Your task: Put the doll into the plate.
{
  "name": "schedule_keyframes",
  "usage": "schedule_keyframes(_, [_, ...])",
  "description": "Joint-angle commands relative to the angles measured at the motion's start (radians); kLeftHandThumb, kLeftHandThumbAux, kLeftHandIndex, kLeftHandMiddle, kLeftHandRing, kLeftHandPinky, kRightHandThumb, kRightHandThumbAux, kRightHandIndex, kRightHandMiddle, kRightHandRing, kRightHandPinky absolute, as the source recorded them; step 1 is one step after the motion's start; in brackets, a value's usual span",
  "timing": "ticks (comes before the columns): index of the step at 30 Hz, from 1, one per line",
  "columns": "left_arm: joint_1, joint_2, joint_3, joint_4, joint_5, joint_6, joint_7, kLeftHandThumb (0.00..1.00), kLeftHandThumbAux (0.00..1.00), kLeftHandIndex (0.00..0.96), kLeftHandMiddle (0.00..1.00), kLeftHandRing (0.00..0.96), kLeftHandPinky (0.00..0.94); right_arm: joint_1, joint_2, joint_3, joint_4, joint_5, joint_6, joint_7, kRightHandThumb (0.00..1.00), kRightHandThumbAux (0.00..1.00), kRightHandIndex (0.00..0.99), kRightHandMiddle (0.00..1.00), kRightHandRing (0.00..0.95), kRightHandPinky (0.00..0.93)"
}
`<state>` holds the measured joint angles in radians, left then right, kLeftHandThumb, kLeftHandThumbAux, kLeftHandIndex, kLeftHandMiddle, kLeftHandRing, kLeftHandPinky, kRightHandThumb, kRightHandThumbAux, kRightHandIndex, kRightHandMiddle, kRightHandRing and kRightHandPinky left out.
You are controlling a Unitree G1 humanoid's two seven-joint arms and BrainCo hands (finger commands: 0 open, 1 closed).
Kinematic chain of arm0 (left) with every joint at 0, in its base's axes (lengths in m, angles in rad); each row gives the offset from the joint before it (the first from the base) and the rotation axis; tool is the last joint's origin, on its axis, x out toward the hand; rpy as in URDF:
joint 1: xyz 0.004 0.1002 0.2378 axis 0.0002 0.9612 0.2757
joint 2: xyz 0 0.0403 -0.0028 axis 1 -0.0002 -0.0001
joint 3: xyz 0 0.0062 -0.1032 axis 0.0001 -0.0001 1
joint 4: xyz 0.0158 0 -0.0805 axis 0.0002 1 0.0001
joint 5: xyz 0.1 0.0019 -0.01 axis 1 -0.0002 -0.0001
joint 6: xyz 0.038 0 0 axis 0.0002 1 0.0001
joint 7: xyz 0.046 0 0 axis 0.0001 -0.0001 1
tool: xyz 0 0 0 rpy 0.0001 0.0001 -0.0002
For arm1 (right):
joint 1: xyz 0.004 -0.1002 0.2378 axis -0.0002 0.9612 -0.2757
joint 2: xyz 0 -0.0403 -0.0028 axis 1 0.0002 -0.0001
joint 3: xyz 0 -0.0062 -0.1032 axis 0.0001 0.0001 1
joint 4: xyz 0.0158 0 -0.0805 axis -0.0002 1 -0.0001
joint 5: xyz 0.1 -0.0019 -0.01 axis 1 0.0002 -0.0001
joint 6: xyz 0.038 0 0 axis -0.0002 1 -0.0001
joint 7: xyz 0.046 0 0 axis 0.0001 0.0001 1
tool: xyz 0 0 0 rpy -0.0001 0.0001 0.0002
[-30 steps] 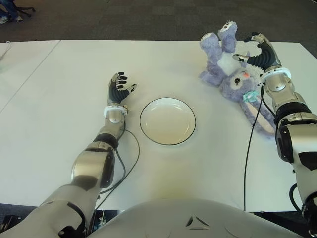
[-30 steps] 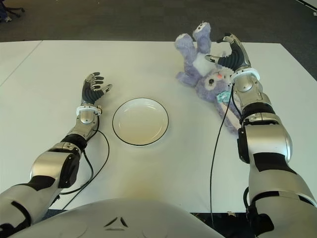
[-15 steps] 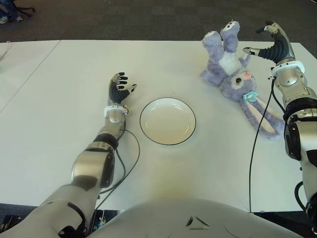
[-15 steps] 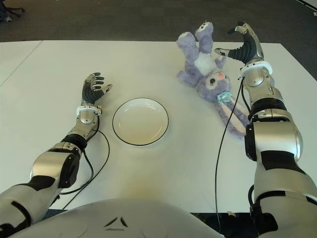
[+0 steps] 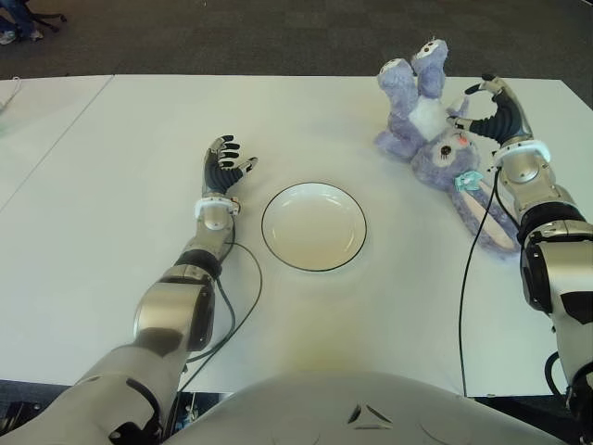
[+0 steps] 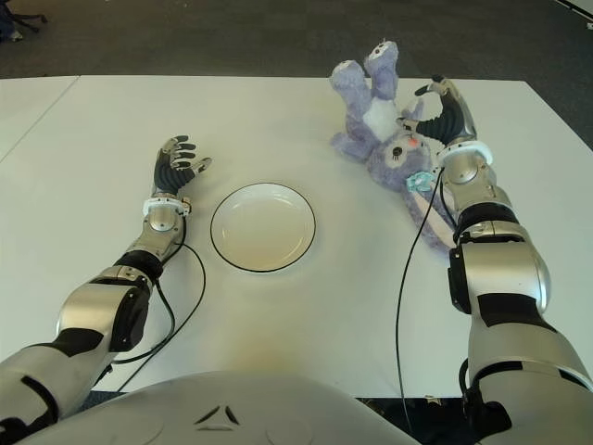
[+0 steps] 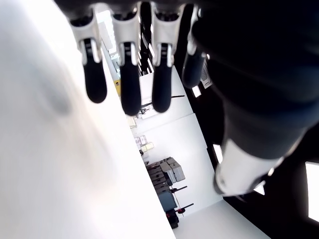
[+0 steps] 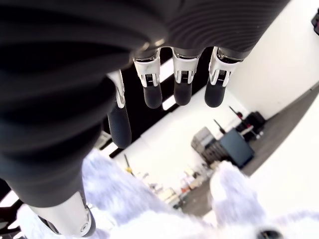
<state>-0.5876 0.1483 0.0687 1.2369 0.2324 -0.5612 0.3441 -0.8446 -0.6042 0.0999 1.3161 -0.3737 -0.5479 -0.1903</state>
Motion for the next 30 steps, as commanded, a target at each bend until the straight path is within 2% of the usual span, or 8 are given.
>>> schedule_keyframes(1, [0.189,-0.076,-0.002,0.126,-0.007,0.117,-0.045,0.093,0.794,0.232,0.325,0.342,0.332,0.072,0.045,-0.013,0.018,0.024,0.016,0.035,0.248,0.77,0.272,0.049,0.0,0.0])
schedule_keyframes(11, [0.193,-0.077,0.004,0.125,-0.012,0.109,-0.047,0.089,0.804,0.236,0.326,0.345,0.344,0.147,0.093,-0.033,0.023,0.049,0.005,0.053,0.263,0.783,0.302,0.059,0.002,0.0])
schedule_keyframes(13, [0.194,-0.077,0.007,0.125,-0.016,0.108,-0.05,0.09,0.809,0.24,0.328,0.346,0.34,0.163,0.119,-0.036,0.027,0.053,0.019,0.044,0.275,0.788,0.316,0.065,0.003,0.0])
schedule_keyframes(16, [0.196,-0.076,0.005,0.124,-0.015,0.106,-0.052,0.078,0.808,0.239,0.323,0.342,0.339,0.187,0.189,-0.042,0.039,0.062,0.075,0.02,0.292,0.794,0.334,0.068,0.001,0.0])
schedule_keyframes(18, [0.197,-0.075,0.004,0.124,-0.014,0.106,-0.051,0.075,0.808,0.239,0.323,0.342,0.339,0.192,0.211,-0.044,0.042,0.064,0.093,0.015,0.295,0.794,0.335,0.068,0.001,0.0])
schedule_keyframes(19, [0.197,-0.075,0.003,0.124,-0.012,0.106,-0.051,0.072,0.805,0.239,0.322,0.341,0.334,0.194,0.222,-0.044,0.042,0.066,0.102,0.013,0.582,0.749,0.39,0.07,0.002,0.0])
schedule_keyframes(21, [0.198,-0.075,0.001,0.124,-0.011,0.106,-0.051,0.069,0.804,0.24,0.322,0.339,0.323,0.197,0.233,-0.044,0.042,0.068,0.113,0.011,0.667,0.735,0.407,0.07,0.002,0.0])
schedule_keyframes(30, [0.199,-0.073,0.005,0.124,-0.015,0.109,-0.06,0.061,0.795,0.232,0.317,0.326,0.307,0.226,0.271,-0.016,0.039,0.04,0.131,-0.029,0.677,0.734,0.406,0.069,0.008,0.003])
